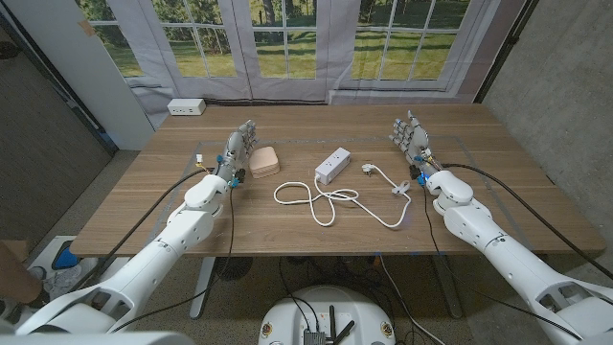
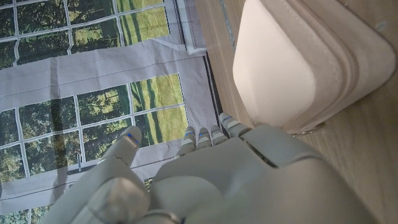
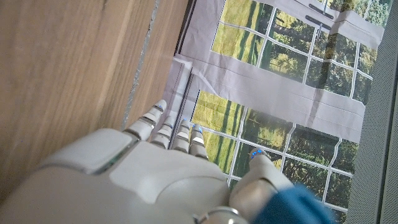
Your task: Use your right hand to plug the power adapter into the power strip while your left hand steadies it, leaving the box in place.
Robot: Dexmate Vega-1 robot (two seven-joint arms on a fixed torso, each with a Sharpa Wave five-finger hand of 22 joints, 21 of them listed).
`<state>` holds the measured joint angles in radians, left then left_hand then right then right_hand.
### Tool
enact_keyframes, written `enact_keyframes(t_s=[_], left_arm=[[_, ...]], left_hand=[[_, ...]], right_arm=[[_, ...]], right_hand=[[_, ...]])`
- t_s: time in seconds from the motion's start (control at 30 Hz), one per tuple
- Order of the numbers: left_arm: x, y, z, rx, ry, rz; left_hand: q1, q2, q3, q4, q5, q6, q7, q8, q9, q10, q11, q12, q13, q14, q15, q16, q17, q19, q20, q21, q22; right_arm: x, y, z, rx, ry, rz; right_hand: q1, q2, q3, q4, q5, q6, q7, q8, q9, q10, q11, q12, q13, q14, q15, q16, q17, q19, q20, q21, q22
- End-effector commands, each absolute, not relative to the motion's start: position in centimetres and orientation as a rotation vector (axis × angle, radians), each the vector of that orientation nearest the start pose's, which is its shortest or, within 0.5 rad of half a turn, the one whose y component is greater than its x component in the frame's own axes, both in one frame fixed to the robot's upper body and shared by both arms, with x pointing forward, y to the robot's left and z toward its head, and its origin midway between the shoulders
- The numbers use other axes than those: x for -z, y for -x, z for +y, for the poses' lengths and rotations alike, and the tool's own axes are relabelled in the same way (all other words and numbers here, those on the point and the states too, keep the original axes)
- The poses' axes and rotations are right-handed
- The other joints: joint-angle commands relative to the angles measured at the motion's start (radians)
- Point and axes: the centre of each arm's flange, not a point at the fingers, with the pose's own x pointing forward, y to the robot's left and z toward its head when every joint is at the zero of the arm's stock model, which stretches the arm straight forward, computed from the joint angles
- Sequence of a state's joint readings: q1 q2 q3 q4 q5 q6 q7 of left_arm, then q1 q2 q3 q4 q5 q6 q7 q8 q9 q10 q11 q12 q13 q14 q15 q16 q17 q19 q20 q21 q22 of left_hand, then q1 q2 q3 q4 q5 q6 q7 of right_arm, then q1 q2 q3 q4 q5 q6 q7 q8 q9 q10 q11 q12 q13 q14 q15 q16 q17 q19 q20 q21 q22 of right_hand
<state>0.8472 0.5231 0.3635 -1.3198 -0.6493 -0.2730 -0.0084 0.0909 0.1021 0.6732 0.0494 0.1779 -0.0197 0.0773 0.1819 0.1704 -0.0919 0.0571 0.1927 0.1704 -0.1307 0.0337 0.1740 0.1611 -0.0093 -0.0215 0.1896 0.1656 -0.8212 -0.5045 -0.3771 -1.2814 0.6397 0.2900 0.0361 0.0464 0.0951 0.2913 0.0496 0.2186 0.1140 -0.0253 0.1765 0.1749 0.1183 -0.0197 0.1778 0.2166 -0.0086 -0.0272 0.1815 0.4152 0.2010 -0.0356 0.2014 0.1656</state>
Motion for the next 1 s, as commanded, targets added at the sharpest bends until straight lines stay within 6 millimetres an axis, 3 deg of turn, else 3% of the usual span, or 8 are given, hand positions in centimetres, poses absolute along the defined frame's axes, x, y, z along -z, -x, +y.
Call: enact_keyframes(t_s=[0.03, 0.23, 0.57, 0.63, 0.83, 0.93, 1.0], left_arm=[[1.5, -65.0, 30.4, 0.169, 0.006, -0.58], [1.2, -64.7, 30.2, 0.148, -0.001, -0.591], [0.8, -64.2, 29.6, 0.158, -0.027, -0.585], [0.9, -64.1, 29.5, 0.155, -0.022, -0.583], [1.1, -63.5, 29.4, 0.138, -0.05, -0.579], [1.3, -63.2, 29.2, 0.135, -0.049, -0.58], [1.4, -63.2, 29.2, 0.133, -0.049, -0.582]], left_hand=[[0.01, 0.053, 0.008, -0.008, 0.003, 0.006, 0.003, 0.005, 0.001, 0.0, -0.002, 0.008, 0.005, -0.004, 0.001, 0.005, 0.004, 0.005, -0.001, 0.008, 0.003], [0.015, 0.049, 0.009, -0.022, 0.001, 0.009, 0.0, 0.005, 0.002, 0.004, -0.004, 0.008, 0.005, -0.001, 0.001, 0.005, 0.004, 0.01, 0.006, 0.007, 0.002], [0.026, 0.045, 0.013, -0.047, -0.002, 0.016, -0.007, 0.005, 0.002, 0.015, -0.013, 0.009, 0.005, 0.011, -0.003, 0.006, 0.004, 0.015, 0.007, 0.005, 0.002], [0.034, 0.043, 0.015, -0.067, -0.003, 0.037, -0.034, 0.01, 0.002, 0.027, -0.026, 0.01, 0.005, 0.018, -0.01, 0.006, 0.004, 0.019, 0.008, 0.004, 0.002], [0.04, 0.041, 0.017, -0.083, -0.003, 0.047, -0.038, 0.011, 0.003, 0.039, -0.036, 0.012, 0.005, 0.03, -0.02, 0.008, 0.004, 0.026, 0.009, 0.005, 0.002], [0.042, 0.038, 0.017, -0.09, -0.003, 0.052, -0.037, 0.011, 0.003, 0.043, -0.039, 0.013, 0.005, 0.034, -0.024, 0.008, 0.004, 0.03, 0.009, 0.005, 0.002], [0.044, 0.037, 0.017, -0.096, -0.003, 0.055, -0.037, 0.011, 0.003, 0.049, -0.041, 0.014, 0.005, 0.039, -0.027, 0.009, 0.004, 0.032, 0.009, 0.005, 0.002]], right_arm=[[1.7, -65.5, -28.7, -0.198, 0.011, -0.616], [1.1, -64.5, -29.1, -0.173, 0.057, -0.635], [0.5, -62.1, -29.0, -0.12, 0.172, -0.636], [0.3, -61.7, -28.8, -0.111, 0.202, -0.635], [-0.1, -60.8, -28.3, -0.074, 0.302, -0.62], [-0.1, -60.4, -28.2, -0.065, 0.34, -0.624], [-0.1, -60.2, -28.1, -0.062, 0.367, -0.617]], right_hand=[[0.006, -0.003, 0.009, -0.003, 0.006, 0.01, 0.0, 0.006, 0.002, 0.008, -0.003, 0.006, 0.002, -0.002, -0.007, 0.005, -0.001, 0.005, 0.001, 0.002, 0.002], [0.016, -0.008, 0.012, -0.013, 0.007, 0.012, -0.005, 0.008, 0.002, 0.022, 0.004, 0.013, -0.004, 0.008, -0.011, 0.009, -0.012, 0.011, 0.003, 0.0, 0.002], [0.049, -0.021, 0.022, -0.048, 0.006, 0.045, -0.019, 0.019, 0.003, 0.058, 0.007, 0.025, -0.014, 0.045, -0.016, 0.021, -0.039, 0.047, 0.001, 0.005, 0.002], [0.056, -0.022, 0.024, -0.055, 0.005, 0.047, -0.021, 0.019, 0.003, 0.065, 0.008, 0.027, -0.015, 0.051, -0.017, 0.022, -0.043, 0.054, 0.001, 0.005, 0.002], [0.086, -0.03, 0.033, -0.088, -0.001, 0.077, -0.028, 0.026, 0.004, 0.097, 0.012, 0.035, -0.017, 0.075, -0.022, 0.027, -0.061, 0.079, -0.004, 0.006, 0.002], [0.109, -0.036, 0.038, -0.113, -0.005, 0.045, -0.033, 0.012, 0.005, 0.109, 0.011, 0.036, -0.017, 0.093, -0.024, 0.031, -0.073, 0.097, -0.008, 0.007, 0.003], [0.112, -0.04, 0.038, -0.118, -0.006, 0.044, -0.027, 0.012, 0.005, 0.11, 0.012, 0.036, -0.017, 0.095, -0.022, 0.031, -0.075, 0.102, -0.007, 0.007, 0.003]])
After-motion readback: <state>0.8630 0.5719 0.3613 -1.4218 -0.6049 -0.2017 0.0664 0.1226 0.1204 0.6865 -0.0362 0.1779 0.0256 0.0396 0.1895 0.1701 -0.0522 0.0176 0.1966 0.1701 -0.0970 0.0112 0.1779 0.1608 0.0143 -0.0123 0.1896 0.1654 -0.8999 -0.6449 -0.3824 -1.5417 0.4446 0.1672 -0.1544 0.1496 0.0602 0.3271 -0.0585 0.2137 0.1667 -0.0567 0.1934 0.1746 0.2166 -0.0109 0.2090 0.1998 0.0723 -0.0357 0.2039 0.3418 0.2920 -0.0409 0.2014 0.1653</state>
